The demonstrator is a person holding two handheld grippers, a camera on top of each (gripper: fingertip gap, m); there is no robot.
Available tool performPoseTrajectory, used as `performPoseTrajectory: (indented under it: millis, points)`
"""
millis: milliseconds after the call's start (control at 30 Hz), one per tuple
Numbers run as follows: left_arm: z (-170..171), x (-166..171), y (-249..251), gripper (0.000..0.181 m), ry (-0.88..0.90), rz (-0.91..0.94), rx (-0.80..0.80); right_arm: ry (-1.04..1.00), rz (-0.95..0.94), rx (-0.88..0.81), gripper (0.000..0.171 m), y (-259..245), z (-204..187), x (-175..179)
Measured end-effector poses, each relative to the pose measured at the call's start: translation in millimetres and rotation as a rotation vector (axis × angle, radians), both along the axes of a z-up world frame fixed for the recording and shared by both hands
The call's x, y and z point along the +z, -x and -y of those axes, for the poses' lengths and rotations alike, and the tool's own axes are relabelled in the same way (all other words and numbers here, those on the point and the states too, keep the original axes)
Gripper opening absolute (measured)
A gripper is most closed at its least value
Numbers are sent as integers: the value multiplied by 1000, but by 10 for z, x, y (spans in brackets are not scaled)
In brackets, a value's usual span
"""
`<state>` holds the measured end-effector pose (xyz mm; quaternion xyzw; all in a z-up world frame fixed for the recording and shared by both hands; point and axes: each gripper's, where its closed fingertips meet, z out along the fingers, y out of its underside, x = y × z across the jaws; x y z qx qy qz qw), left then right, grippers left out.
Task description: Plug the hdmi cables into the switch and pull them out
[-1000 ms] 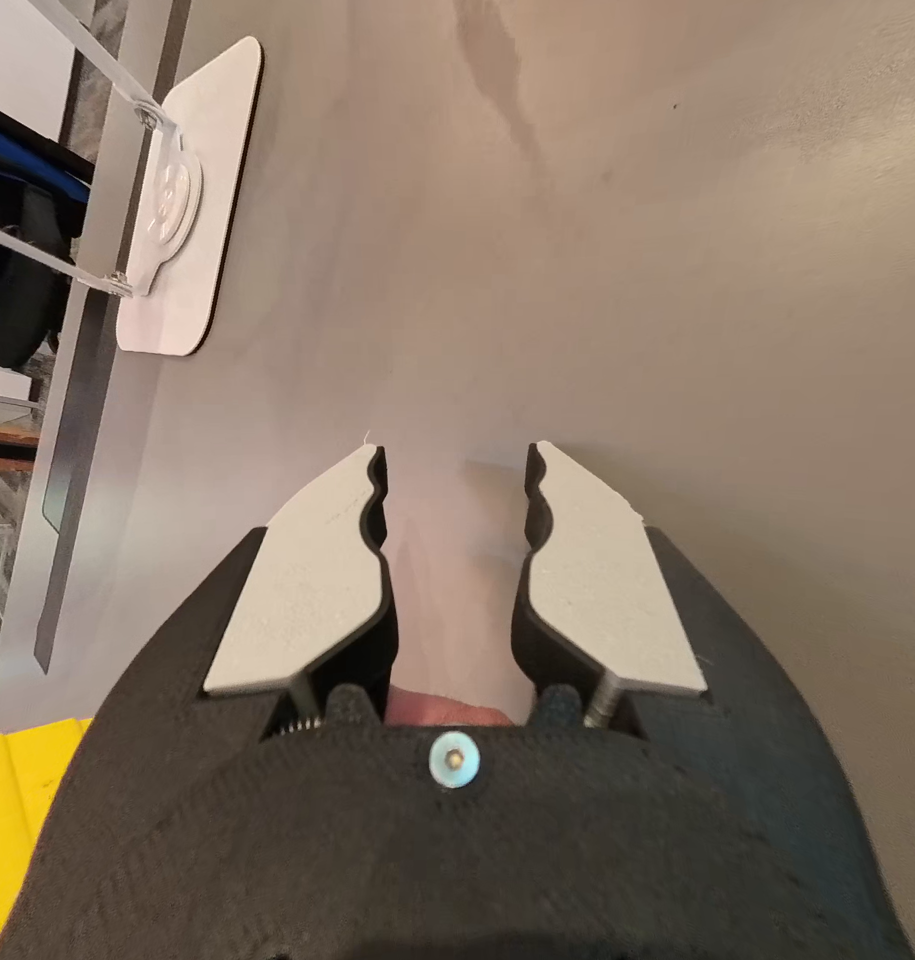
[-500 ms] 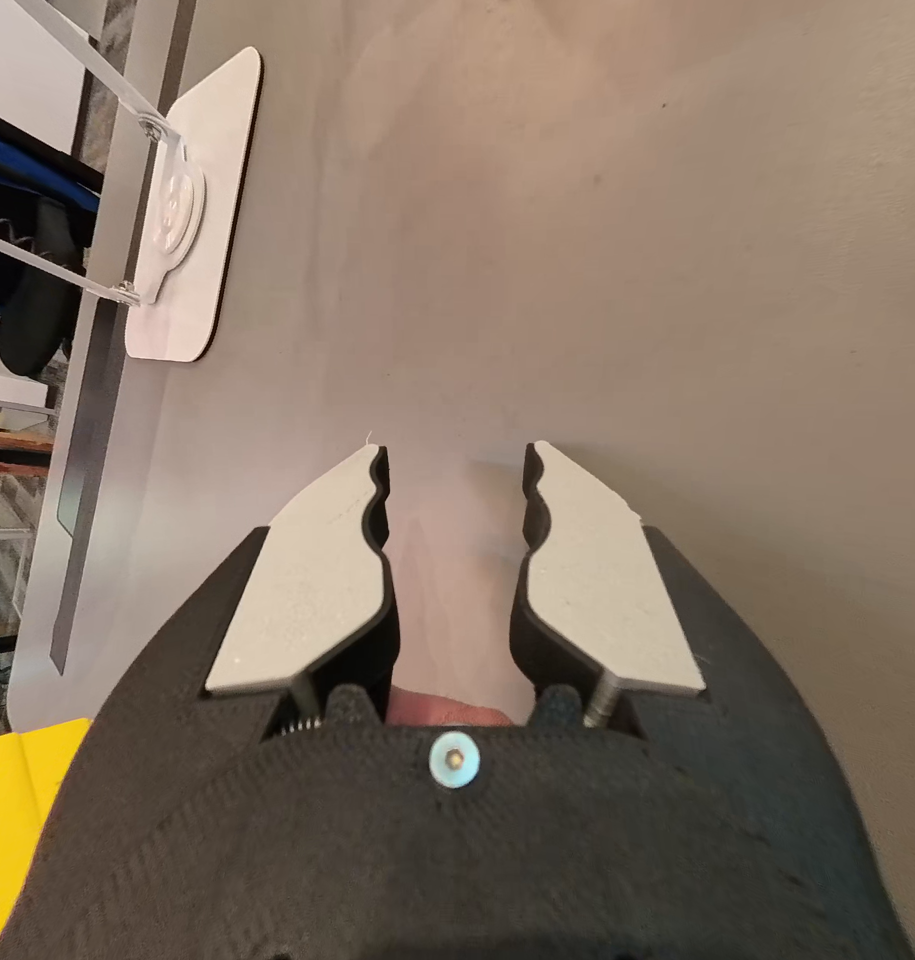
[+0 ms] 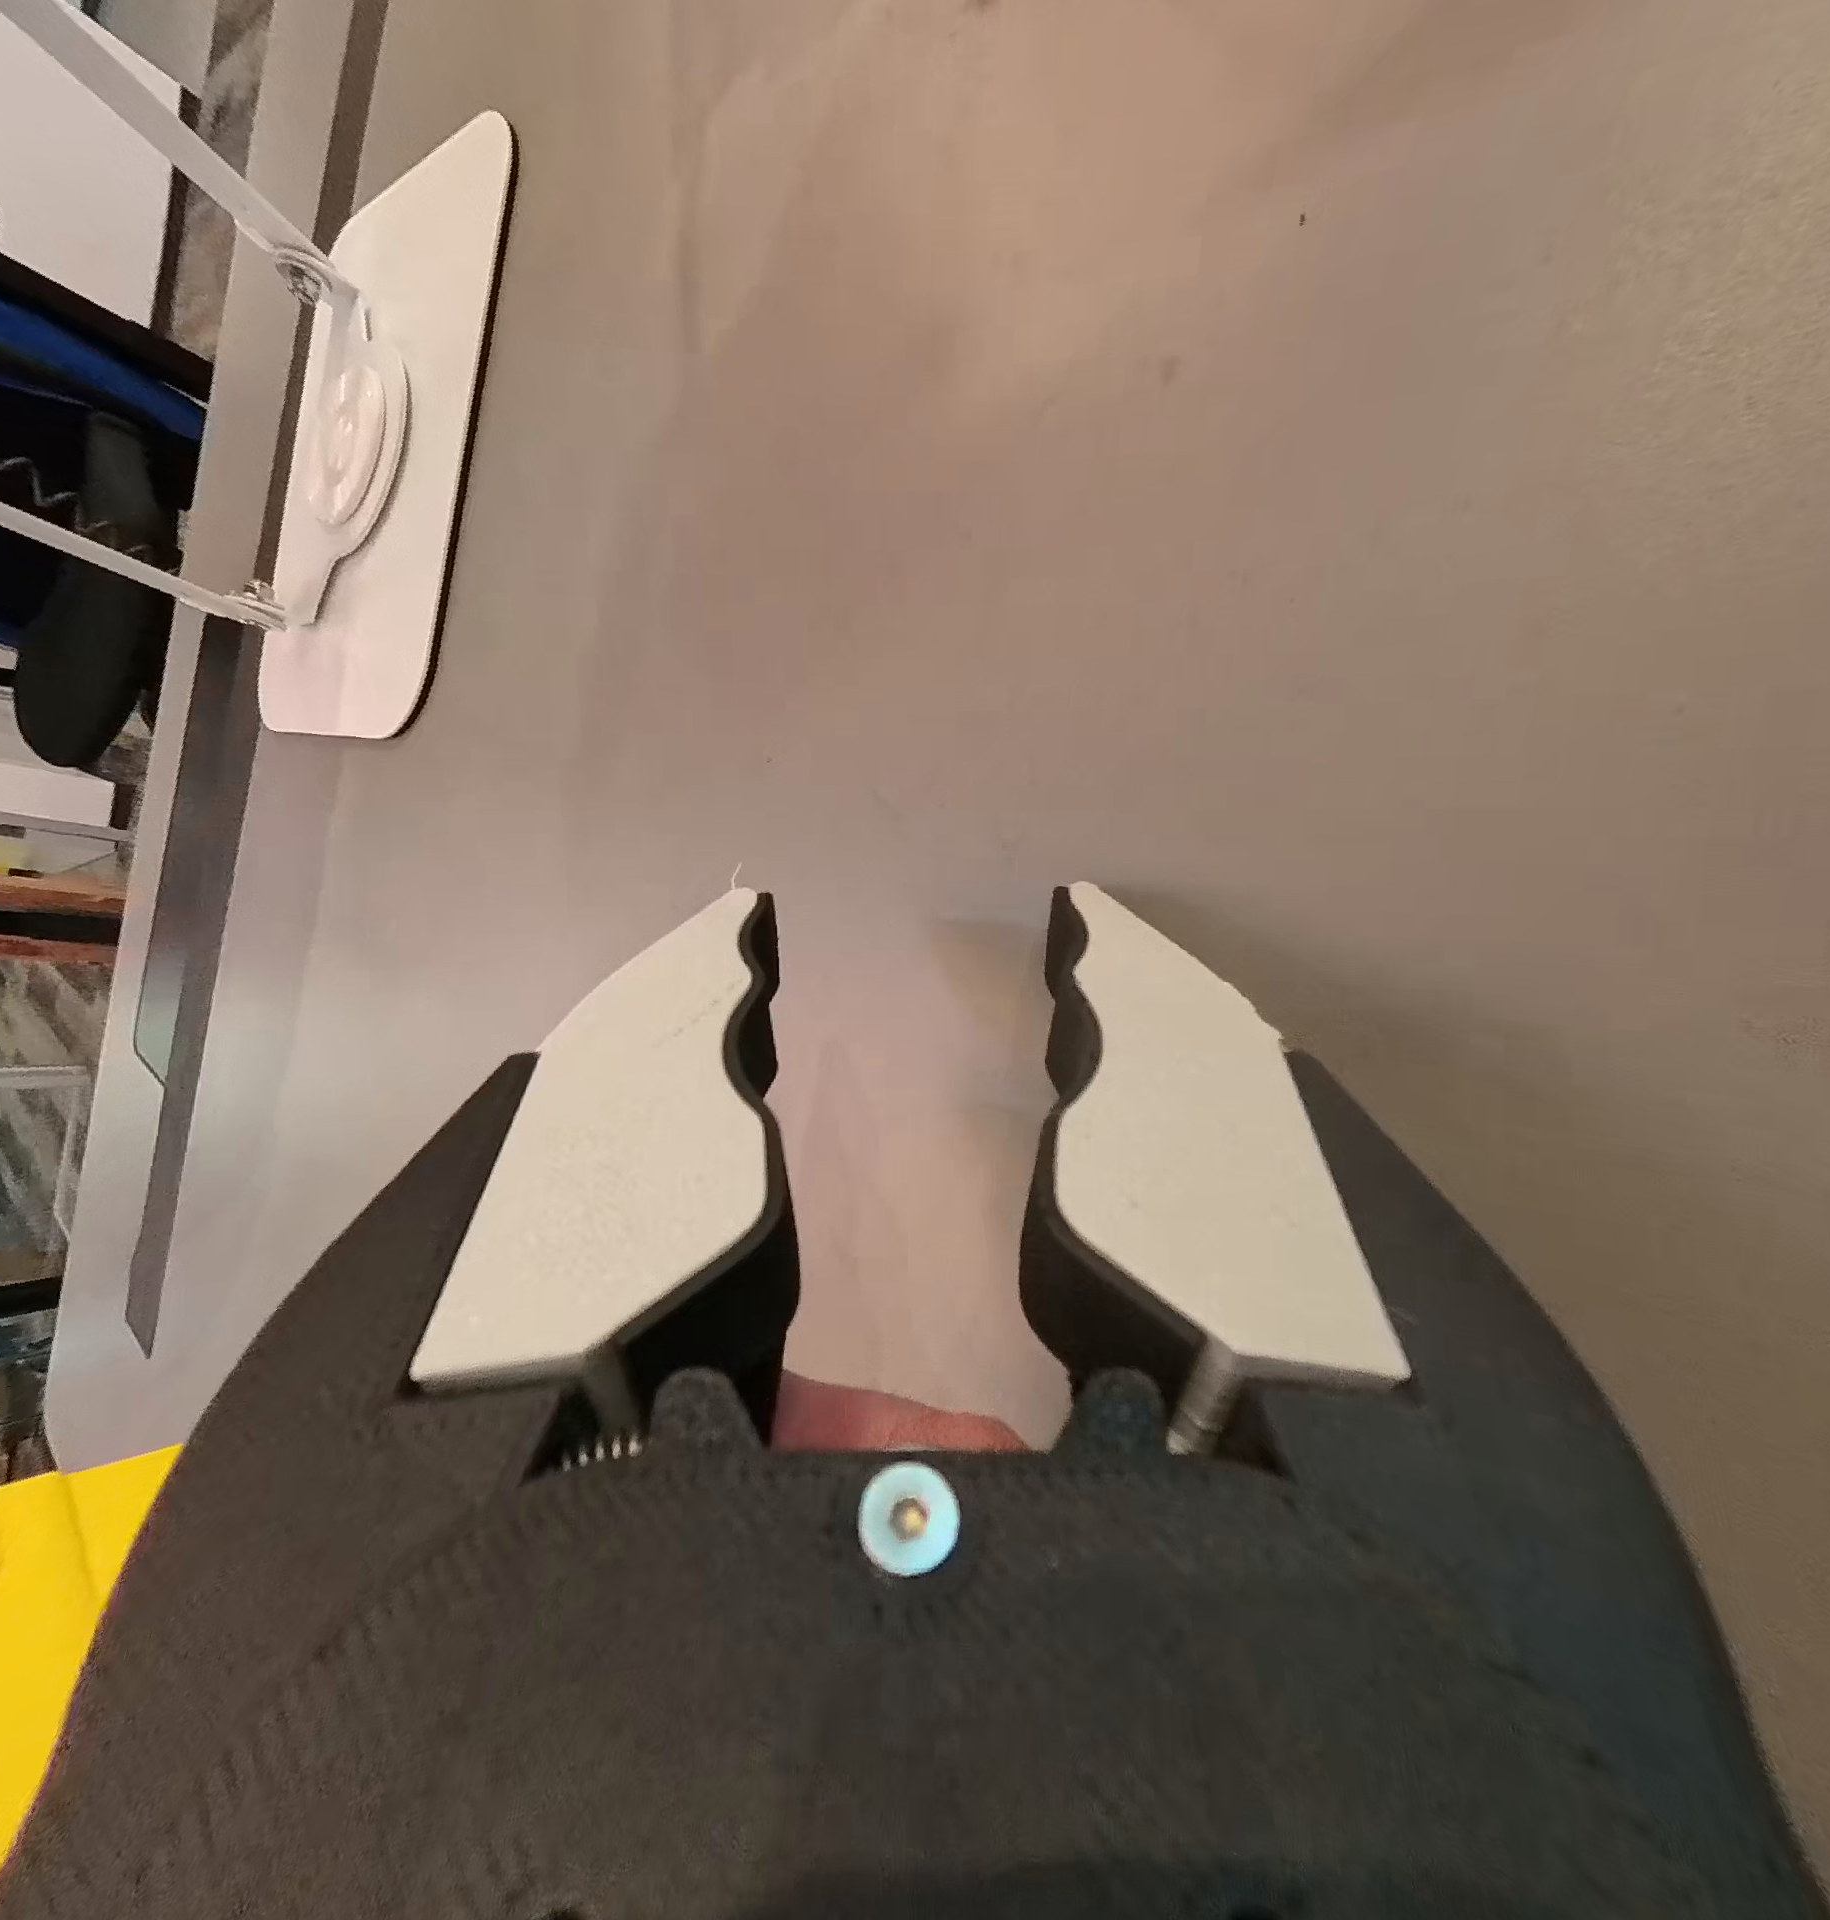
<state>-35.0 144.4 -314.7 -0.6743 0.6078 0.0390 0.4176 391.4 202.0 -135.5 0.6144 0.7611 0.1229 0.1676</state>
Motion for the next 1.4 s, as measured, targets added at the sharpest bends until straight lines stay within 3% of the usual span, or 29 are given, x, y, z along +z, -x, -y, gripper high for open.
performPoseTrajectory:
  millis: [200,433,567,700,767,933,1100,1200,1333,1400]
  points:
    - [13,2,-4,49,2,0,-9,-187,142,14,3,82,-623,-24]
    - [22,1,-7,49,1,2,-18,-338,148,95,9,361,-1127,-370]
    - [18,3,-7,50,3,3,-19,-409,153,134,30,446,-1319,-626]
    - [8,2,-6,51,12,12,-6,-512,86,115,42,574,-1460,-534]
    - [7,2,-7,51,10,10,-7,-527,19,78,62,634,-1447,-442]
    - [-8,12,-10,54,3,1,1,-601,-114,10,72,642,-1422,-93]
    - [-53,109,36,58,-28,12,37,-765,-337,-152,72,558,-1245,486]
    - [-71,312,78,59,-65,45,60,-785,-555,-360,70,316,-914,719]
    - [-102,873,269,63,-176,98,130,-750,-632,-707,77,-574,-412,451]
    - [-190,1270,574,65,-276,127,226,-727,-693,-882,64,-952,-205,184]
